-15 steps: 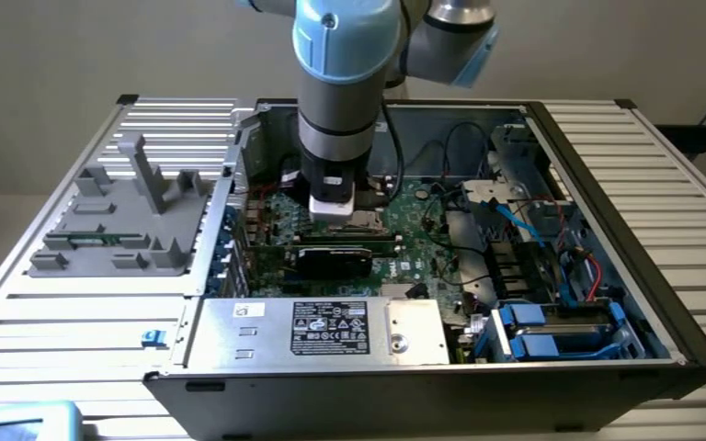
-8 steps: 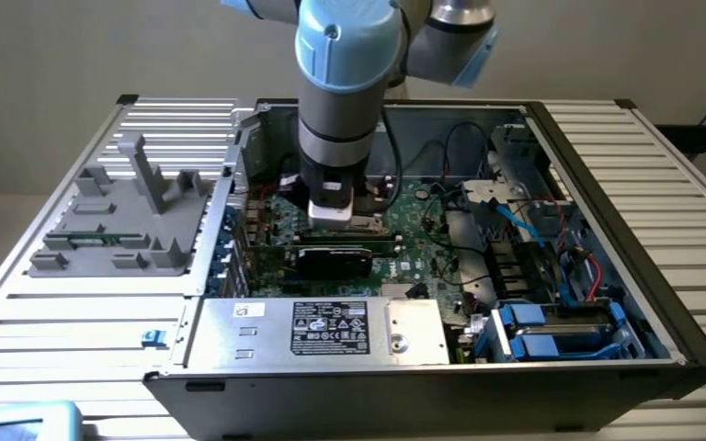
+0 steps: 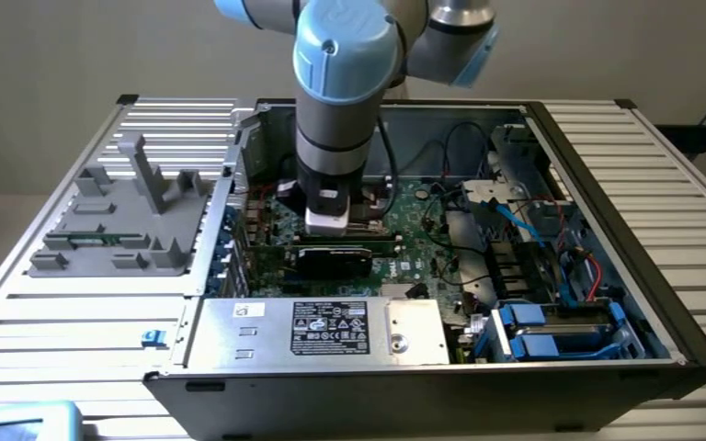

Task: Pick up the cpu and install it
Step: 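Install the second cpu locking lever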

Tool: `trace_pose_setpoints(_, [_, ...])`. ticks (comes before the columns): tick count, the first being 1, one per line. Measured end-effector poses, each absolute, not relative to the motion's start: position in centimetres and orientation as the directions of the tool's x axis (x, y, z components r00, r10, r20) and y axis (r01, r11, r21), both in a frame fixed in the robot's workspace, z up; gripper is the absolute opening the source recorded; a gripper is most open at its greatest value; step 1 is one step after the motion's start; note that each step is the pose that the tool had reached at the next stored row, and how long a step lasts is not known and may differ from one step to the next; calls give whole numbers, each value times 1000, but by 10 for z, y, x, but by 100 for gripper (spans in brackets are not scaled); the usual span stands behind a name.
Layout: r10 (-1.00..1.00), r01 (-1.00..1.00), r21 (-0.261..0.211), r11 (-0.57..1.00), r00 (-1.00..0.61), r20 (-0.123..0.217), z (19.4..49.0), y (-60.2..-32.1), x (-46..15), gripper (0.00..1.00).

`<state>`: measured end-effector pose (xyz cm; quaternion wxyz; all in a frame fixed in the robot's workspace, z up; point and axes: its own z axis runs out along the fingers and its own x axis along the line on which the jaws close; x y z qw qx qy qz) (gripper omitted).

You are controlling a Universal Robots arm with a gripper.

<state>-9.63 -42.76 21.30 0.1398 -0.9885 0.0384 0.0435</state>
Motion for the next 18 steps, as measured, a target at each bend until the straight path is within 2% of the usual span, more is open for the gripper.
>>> trace_pose_setpoints(18, [-62,-90,-298,-950,993,-102,199,-428,-98,11])
